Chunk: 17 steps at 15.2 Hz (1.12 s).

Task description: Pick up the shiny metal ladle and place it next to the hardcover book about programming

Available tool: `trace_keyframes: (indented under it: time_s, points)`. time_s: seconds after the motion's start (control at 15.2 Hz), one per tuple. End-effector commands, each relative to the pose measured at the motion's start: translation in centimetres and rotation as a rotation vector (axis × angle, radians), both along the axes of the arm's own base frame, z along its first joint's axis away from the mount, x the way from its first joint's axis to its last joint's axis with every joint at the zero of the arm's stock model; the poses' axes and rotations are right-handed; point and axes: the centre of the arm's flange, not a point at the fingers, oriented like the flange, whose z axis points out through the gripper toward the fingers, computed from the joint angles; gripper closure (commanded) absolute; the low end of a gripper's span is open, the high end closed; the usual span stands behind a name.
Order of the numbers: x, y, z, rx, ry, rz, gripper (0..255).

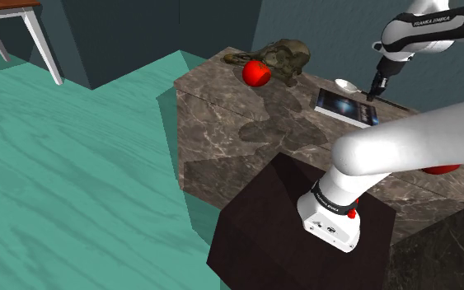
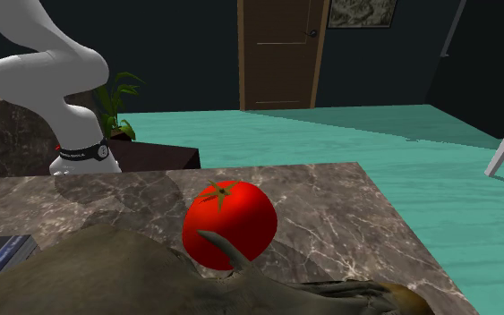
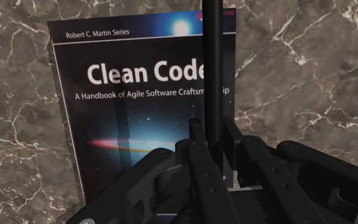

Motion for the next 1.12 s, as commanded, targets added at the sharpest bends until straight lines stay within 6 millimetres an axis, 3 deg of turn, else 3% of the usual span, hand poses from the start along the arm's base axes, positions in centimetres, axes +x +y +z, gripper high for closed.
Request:
trace_keyframes:
  time_s: [0.0, 0.92, 1.06]
  points:
    - [-2.2, -1.5, 0.0, 0.0, 0.001, 0.001, 255]
    - [-17.5, -11.9, 0.0, 0.0, 0.001, 0.001, 255]
    - [-17.8, -12.1, -0.5, 0.0, 0.001, 0.001, 255]
